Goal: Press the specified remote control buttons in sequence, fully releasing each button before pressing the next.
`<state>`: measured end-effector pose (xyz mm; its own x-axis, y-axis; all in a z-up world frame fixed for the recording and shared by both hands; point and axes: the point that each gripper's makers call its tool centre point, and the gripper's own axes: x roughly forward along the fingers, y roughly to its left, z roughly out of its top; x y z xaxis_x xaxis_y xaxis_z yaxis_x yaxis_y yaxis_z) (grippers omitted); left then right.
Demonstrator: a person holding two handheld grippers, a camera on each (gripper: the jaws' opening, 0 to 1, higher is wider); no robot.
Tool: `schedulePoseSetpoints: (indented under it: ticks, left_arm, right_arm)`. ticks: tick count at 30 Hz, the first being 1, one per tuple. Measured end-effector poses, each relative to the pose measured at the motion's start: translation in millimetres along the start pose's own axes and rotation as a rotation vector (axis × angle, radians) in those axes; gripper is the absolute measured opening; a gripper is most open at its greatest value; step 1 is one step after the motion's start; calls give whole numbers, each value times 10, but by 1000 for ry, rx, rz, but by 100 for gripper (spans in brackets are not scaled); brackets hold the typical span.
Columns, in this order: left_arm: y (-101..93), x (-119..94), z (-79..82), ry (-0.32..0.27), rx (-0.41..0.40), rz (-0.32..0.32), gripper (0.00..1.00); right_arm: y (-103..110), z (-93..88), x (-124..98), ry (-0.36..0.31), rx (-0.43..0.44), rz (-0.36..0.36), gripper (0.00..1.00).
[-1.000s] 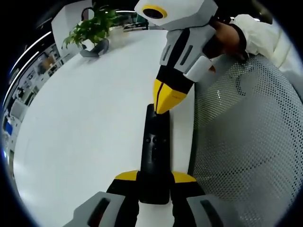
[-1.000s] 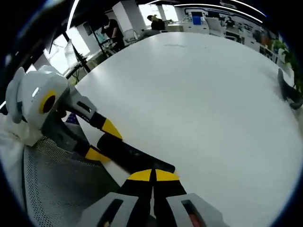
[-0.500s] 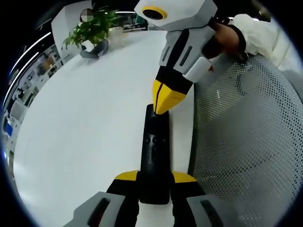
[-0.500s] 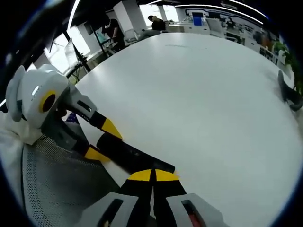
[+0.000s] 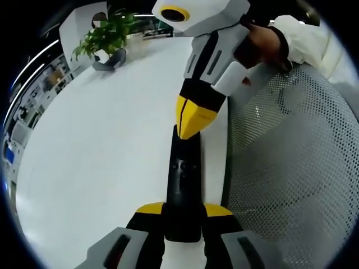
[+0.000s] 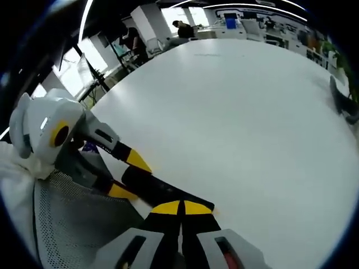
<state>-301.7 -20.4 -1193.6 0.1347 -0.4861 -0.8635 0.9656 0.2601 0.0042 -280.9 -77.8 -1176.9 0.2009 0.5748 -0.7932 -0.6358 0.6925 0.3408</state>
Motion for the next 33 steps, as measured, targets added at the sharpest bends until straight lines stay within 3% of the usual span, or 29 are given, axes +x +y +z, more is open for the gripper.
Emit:
schedulePoseSetpoints:
  ticks: [10,26,33]
  left_arm:
    - [-6,2,5,-14,-9,-1,24]
    - [6,5,9,-19,11,-19,24]
    - [-1,4,15,-29,13,-15,24]
  right_arm:
    - [13,-56,21,33,-29,-16,0]
    - [-7,-34,36,19,-33,-20,0]
    - [-25,-26,12,20,45,7,0]
